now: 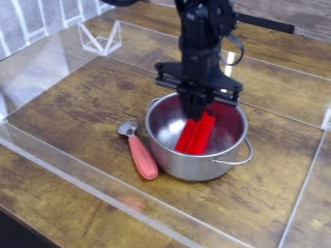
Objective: Remove the red object from the silver pot and put it on the table
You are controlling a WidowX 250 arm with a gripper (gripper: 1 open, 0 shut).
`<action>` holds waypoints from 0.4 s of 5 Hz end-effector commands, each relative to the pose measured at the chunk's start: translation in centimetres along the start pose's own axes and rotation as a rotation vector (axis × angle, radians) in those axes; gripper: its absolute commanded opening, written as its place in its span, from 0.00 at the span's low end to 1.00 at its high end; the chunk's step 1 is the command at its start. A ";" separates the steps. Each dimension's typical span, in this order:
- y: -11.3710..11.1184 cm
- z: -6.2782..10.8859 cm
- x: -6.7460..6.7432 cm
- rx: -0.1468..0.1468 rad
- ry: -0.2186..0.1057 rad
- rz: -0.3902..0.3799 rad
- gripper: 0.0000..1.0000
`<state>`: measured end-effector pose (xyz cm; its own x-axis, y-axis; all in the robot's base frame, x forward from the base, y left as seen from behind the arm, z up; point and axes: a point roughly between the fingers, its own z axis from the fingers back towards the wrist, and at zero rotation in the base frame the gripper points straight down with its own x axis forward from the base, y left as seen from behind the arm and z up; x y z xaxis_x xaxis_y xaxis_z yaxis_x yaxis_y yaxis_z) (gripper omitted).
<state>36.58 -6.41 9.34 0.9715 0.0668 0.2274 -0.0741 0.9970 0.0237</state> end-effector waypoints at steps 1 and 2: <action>1.0 5.2 2.5 -0.034 -0.117 0.037 0.00; 1.0 4.7 2.5 -0.036 -0.108 0.039 1.00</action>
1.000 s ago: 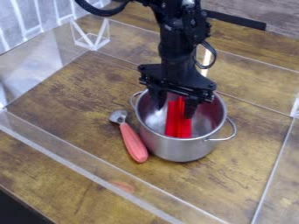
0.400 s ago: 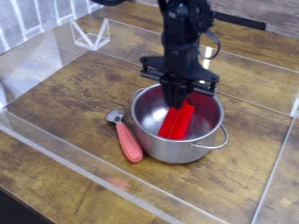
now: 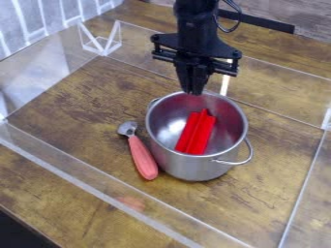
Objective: Remove the red object from the silver pot and put it on the table
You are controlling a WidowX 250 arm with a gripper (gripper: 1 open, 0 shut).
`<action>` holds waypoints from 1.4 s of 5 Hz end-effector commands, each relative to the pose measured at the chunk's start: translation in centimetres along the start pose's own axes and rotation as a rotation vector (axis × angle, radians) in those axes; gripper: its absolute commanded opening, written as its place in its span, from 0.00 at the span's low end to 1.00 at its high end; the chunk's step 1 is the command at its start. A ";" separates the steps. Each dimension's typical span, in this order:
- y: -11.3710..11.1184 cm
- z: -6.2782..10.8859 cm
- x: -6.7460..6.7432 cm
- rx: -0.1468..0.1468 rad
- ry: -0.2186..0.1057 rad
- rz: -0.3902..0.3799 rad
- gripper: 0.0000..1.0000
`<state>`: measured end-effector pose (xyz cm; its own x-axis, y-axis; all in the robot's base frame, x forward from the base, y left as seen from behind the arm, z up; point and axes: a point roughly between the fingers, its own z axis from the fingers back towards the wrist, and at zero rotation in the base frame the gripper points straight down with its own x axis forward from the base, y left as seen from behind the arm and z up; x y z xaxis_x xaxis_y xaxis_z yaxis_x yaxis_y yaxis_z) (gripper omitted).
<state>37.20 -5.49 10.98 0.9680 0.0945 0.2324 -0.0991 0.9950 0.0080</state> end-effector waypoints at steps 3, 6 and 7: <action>-0.1 1.7 0.6 -0.006 -0.062 0.005 1.00; -0.8 -1.6 -1.3 0.009 -0.003 0.000 1.00; -1.1 -2.8 -1.7 0.007 0.011 0.003 1.00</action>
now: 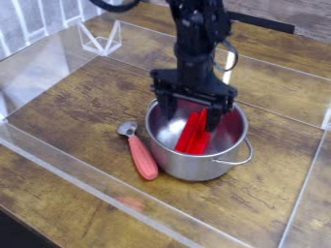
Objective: Remove the red object from the silver pot and put it on the table
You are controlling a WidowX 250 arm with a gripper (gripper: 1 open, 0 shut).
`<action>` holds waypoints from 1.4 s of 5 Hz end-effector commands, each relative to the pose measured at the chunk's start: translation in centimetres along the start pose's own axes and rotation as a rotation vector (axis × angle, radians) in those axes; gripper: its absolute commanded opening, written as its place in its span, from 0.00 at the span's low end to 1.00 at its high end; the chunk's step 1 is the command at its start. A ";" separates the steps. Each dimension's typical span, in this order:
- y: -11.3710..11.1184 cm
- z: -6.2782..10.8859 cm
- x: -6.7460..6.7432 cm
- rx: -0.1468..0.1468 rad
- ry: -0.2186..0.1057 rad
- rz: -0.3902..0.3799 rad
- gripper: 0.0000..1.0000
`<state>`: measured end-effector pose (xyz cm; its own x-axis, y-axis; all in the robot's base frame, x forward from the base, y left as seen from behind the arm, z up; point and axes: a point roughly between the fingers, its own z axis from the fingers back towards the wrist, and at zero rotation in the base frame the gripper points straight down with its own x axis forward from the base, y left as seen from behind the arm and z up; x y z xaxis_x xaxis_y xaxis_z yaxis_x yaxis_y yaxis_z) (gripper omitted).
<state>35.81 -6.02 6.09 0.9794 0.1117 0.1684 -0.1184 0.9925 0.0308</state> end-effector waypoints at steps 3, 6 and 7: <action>-0.1 3.2 1.3 -0.009 -0.053 -0.015 0.00; 1.4 7.9 2.6 0.008 -0.053 -0.022 0.00; 1.4 7.6 2.5 0.015 -0.042 -0.026 1.00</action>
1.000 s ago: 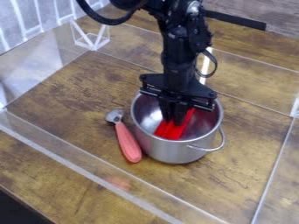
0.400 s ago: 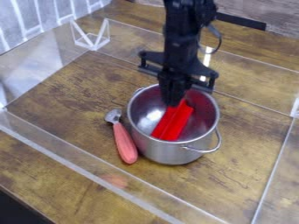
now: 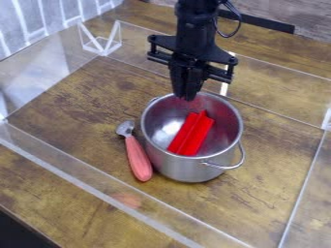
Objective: Remove the red object from the silver pot and put it on the table
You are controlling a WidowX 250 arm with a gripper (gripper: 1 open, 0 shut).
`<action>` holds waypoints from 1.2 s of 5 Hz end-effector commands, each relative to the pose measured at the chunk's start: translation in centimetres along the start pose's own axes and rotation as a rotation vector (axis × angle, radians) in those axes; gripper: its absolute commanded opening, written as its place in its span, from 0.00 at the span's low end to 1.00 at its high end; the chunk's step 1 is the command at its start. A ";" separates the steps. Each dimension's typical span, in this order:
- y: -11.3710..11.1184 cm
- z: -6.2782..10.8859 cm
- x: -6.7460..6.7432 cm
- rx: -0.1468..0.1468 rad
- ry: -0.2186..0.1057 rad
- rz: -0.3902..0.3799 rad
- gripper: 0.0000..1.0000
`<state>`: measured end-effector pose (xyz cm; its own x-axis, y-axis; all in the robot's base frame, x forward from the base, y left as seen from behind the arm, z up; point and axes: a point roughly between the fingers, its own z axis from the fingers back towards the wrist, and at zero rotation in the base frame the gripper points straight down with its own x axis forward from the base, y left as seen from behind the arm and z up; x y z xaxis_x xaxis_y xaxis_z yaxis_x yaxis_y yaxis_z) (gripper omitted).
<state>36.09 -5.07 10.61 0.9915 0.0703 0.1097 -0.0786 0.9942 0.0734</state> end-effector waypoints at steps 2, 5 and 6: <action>-0.3 0.7 0.1 -0.018 -0.050 0.014 1.00; -1.8 -3.7 -1.0 -0.035 -0.004 0.023 1.00; -1.9 -4.6 -1.0 -0.037 0.005 0.025 0.00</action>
<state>35.39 -6.30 4.76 0.9917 0.1048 0.0745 -0.1082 0.9932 0.0425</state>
